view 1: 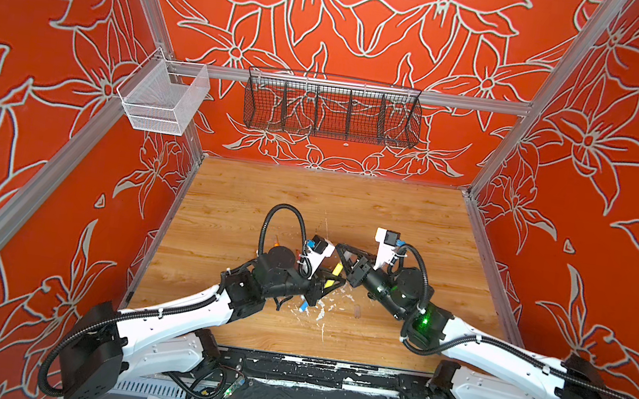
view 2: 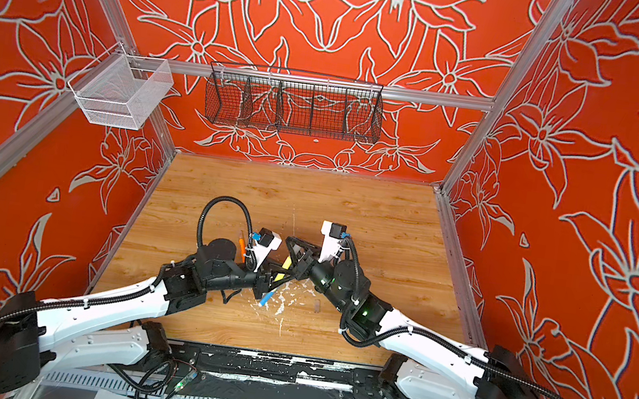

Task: Insert the pens into the pen caps
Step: 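Push the pen cap down onto the yellow marker tip with the right gripper, then open and withdraw the right gripper while the left gripper lowers the capped yellow marker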

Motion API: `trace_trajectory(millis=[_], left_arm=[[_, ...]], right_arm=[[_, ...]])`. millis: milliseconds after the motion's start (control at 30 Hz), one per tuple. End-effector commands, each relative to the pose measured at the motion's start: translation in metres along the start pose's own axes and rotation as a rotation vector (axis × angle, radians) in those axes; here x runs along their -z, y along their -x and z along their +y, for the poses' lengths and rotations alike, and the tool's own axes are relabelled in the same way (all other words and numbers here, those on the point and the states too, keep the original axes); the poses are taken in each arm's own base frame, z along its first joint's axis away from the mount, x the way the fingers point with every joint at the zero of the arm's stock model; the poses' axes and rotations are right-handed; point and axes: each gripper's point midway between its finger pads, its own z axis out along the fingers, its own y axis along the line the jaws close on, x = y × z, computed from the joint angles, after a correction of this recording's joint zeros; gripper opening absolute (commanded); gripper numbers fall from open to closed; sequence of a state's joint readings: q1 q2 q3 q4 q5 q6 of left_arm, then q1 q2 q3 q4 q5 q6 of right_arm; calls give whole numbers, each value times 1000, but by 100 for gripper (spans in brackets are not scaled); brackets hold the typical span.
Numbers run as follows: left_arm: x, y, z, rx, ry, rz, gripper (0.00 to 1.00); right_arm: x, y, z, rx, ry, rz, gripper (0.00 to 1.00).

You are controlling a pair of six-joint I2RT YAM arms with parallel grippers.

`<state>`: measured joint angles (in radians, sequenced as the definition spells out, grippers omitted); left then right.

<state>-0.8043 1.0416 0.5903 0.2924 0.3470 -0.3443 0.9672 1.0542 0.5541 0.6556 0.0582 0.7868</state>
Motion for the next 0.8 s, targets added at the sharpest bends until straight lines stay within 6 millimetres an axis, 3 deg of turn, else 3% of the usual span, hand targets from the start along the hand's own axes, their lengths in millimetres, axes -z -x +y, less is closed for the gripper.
trace_trajectory(millis=[0, 100, 233, 367, 567, 767], left_arm=[[13, 57, 5, 68, 33, -193, 0], [21, 81, 14, 135, 69, -252, 0], [35, 114, 11, 119, 127, -304, 0], [59, 152, 6, 74, 201, -403, 0], [77, 196, -2, -22, 245, -524, 0], [90, 216, -2, -89, 262, -626, 0]], right_arm=[[10, -36, 38, 1, 213, 167, 0], [10, -37, 38, 9, 211, 176, 0], [10, -41, 41, 12, 213, 199, 0], [9, -54, 43, 29, 199, 240, 0], [11, -83, 54, 34, 250, 312, 0], [18, -106, 78, 25, 360, 392, 0]])
